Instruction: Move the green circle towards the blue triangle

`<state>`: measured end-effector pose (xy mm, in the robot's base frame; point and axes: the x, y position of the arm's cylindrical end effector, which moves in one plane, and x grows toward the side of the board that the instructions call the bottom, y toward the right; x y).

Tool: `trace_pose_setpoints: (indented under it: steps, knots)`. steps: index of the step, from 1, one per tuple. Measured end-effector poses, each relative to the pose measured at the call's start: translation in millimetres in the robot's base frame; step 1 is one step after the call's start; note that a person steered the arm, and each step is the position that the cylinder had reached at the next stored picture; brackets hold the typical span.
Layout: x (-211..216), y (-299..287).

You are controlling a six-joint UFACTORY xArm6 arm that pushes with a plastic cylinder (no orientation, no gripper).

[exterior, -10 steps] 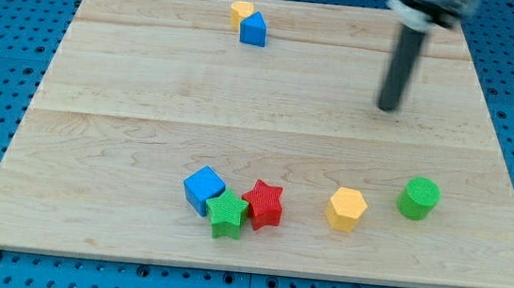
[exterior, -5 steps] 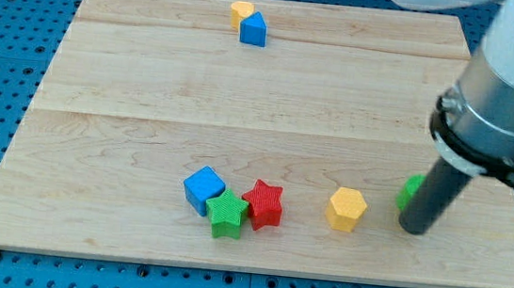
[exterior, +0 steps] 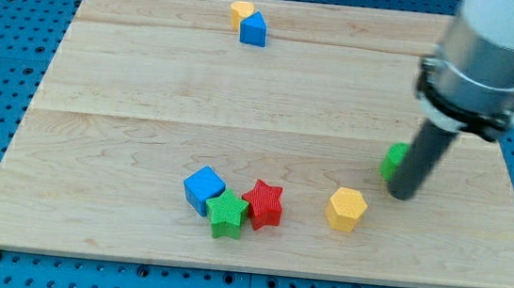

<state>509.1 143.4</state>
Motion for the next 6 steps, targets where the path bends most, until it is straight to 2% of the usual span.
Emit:
trace_pose_setpoints:
  steps: [1, 3, 4, 6]
  knots:
    - [-26, -20]
    - [3, 19]
    - [-38, 28]
    - [-160, -9]
